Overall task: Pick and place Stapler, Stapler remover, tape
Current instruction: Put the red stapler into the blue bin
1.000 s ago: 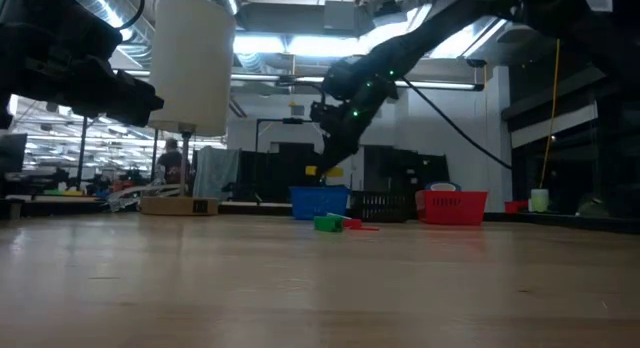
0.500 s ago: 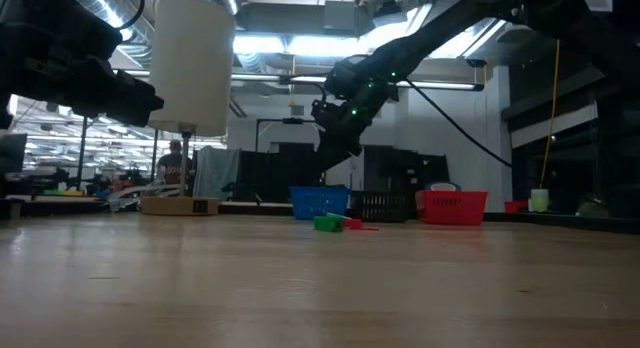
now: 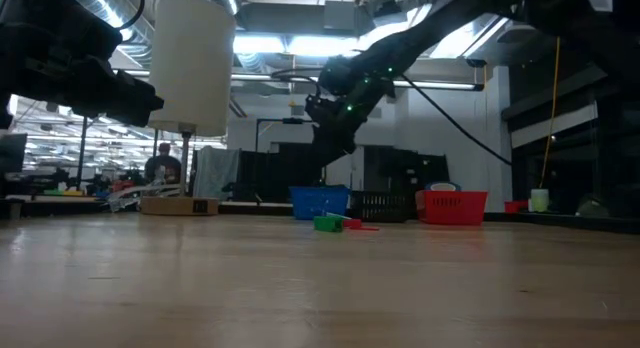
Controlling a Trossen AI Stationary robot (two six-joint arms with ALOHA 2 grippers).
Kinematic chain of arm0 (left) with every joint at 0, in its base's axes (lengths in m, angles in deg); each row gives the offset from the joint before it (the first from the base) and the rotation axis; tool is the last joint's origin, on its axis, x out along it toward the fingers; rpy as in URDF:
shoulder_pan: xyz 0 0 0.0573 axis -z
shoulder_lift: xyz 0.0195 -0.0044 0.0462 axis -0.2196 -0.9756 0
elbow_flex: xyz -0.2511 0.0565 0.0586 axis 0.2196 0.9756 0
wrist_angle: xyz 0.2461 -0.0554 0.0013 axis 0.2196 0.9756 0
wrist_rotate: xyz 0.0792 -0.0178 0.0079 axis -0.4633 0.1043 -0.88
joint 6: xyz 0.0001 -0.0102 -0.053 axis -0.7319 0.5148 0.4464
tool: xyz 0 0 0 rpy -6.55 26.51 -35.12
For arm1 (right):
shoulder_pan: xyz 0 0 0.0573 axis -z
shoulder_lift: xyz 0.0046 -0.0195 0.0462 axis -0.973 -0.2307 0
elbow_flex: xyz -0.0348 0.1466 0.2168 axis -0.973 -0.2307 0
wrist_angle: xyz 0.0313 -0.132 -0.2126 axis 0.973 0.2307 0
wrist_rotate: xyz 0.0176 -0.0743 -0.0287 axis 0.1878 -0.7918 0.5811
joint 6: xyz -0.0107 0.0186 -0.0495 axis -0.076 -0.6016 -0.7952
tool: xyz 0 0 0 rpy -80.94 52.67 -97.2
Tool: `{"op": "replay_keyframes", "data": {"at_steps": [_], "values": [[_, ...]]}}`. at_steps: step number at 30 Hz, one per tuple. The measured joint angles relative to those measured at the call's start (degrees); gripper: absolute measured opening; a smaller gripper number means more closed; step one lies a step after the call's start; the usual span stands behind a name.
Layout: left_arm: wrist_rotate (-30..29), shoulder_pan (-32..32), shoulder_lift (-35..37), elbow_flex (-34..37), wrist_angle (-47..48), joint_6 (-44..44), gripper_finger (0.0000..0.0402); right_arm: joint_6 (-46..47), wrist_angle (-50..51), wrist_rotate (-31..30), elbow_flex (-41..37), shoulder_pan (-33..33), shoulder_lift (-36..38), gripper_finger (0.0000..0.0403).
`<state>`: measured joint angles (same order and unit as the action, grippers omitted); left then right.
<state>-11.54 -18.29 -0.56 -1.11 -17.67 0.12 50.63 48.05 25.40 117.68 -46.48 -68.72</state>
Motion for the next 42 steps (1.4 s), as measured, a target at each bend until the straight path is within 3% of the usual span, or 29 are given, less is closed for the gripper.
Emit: {"op": "replay_keyframes", "data": {"at_steps": [24,42], "values": [[0.0,0.0,0.0,0.0,0.0,0.0,0.0015,-2.1,7.7,0.0,-0.1,-13.4,2.3,0.0248],[0.0,0.0,0.0,0.0,0.0,0.0,0.0016,-1.0,3.4,0.0,-14.4,-20.2,4.0,0.0248]]}}
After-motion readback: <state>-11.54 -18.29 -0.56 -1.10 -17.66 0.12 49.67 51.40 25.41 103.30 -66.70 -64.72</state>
